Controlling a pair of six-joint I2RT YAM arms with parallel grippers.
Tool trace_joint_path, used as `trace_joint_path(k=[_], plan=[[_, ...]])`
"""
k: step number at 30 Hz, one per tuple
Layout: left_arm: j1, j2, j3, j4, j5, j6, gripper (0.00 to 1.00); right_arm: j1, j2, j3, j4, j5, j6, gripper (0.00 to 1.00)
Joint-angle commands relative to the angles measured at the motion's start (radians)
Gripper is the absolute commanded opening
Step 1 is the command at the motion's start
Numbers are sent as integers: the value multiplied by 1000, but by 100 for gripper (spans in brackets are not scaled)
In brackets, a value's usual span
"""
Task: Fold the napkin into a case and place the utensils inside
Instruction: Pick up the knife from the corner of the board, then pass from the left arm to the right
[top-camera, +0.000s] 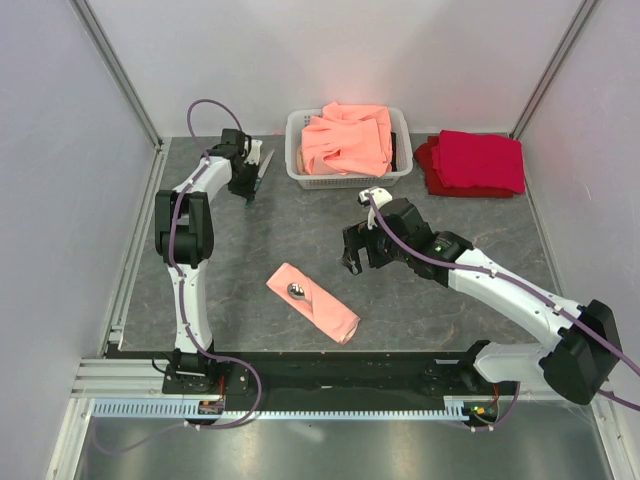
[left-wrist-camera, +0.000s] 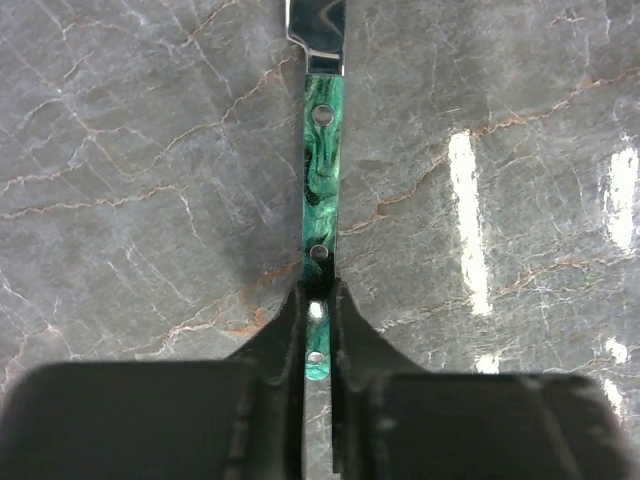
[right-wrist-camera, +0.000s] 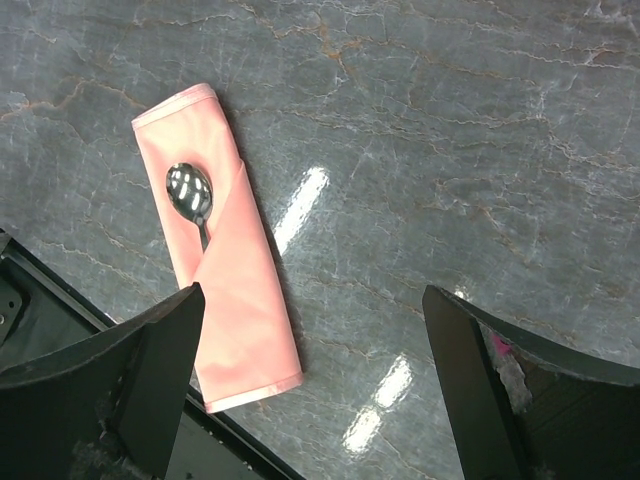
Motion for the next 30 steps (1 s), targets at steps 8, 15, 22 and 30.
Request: trace_joint_path(k=[8, 15, 22, 30], plan=[[-1, -274, -246, -132, 129, -305, 2, -7, 199, 87, 72, -53, 64, 98], [-15, -757, -662, 44, 218, -462, 2, -10, 351, 211, 176, -140, 185, 96], [-78, -1090, -1007, 142, 342, -609, 2, -4, 519, 316, 384, -312, 423, 94], [-120, -1275, -1105, 153, 416, -649, 2, 39, 575, 342, 503, -329, 497, 89]])
